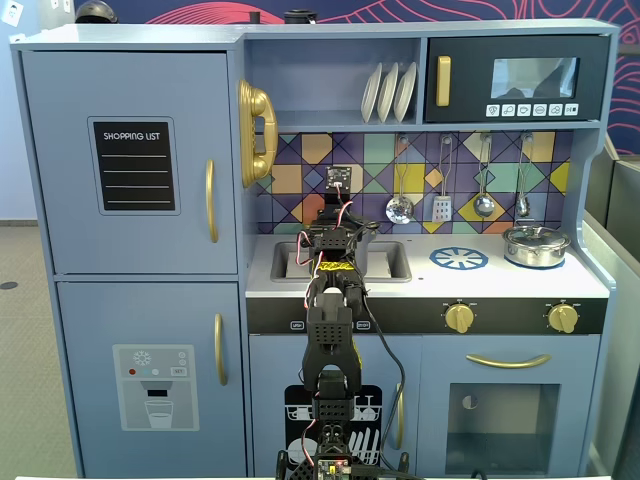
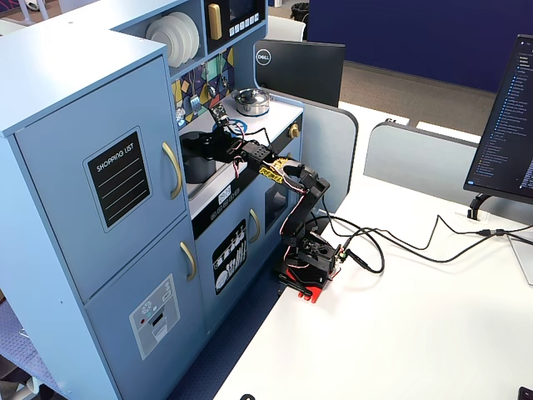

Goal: Pick up the lid from the counter and put it on the gray recipient

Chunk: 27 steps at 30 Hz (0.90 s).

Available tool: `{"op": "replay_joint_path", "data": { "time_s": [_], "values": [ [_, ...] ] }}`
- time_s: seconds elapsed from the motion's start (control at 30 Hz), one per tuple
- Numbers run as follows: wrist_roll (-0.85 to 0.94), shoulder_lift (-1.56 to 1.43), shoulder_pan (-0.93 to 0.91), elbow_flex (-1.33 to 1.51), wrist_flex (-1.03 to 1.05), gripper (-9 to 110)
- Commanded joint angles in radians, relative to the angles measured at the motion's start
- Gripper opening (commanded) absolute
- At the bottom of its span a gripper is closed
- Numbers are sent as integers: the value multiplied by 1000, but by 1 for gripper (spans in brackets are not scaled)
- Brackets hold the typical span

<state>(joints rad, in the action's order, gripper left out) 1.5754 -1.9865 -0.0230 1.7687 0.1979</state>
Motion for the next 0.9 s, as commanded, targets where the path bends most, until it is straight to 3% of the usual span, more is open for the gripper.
{"op": "replay_joint_path", "data": {
  "time_s": [0.0, 0.43, 0.63, 0.87],
  "values": [
    [3, -2, 3, -28, -34, 0],
    [-5, -64, 18, -14, 61, 0],
    [-67, -178, 48, 49, 167, 22],
    [-54, -351, 80, 69, 380, 22]
  ]
}}
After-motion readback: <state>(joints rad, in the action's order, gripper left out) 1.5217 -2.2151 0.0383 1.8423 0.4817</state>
